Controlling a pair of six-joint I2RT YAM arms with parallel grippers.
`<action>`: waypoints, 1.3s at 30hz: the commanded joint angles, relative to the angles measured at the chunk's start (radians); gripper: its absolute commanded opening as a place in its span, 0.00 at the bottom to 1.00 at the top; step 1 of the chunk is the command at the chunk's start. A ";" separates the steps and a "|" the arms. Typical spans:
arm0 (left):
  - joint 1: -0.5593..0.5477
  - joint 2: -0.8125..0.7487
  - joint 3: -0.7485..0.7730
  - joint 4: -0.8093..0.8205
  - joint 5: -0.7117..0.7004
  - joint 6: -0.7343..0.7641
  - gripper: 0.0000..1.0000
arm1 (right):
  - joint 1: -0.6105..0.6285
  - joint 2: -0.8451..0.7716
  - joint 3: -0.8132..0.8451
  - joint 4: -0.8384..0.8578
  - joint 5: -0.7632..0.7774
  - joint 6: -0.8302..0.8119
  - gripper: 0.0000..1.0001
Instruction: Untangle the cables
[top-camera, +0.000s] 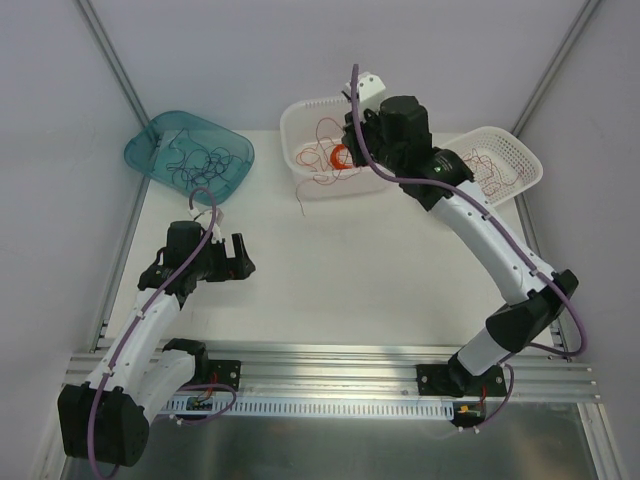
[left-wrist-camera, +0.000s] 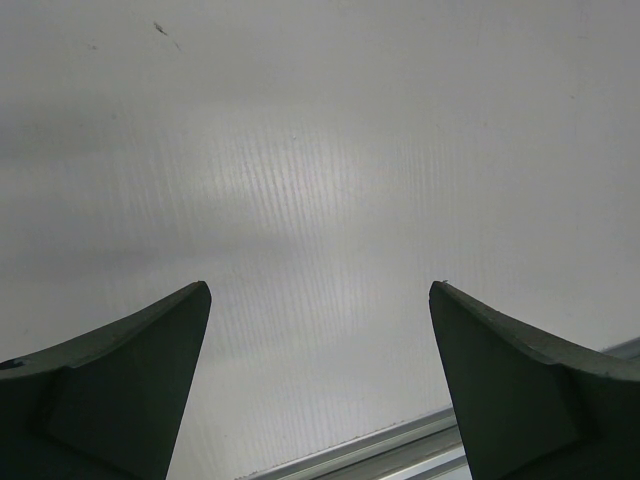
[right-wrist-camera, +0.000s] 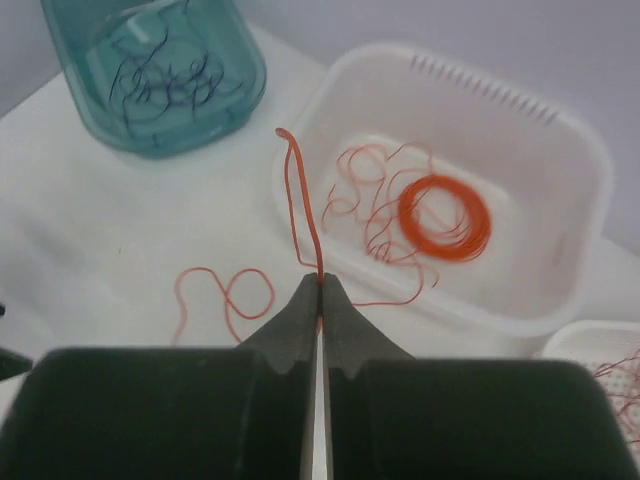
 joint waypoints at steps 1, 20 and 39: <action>-0.011 0.013 0.008 0.025 0.011 0.006 0.92 | -0.017 0.008 0.062 0.129 0.124 -0.073 0.01; -0.012 0.017 0.004 0.025 0.000 0.014 0.93 | -0.147 0.415 0.324 0.456 0.321 0.028 0.23; -0.012 -0.052 0.006 0.026 0.010 -0.002 0.93 | -0.164 0.041 0.062 0.133 0.497 0.094 0.97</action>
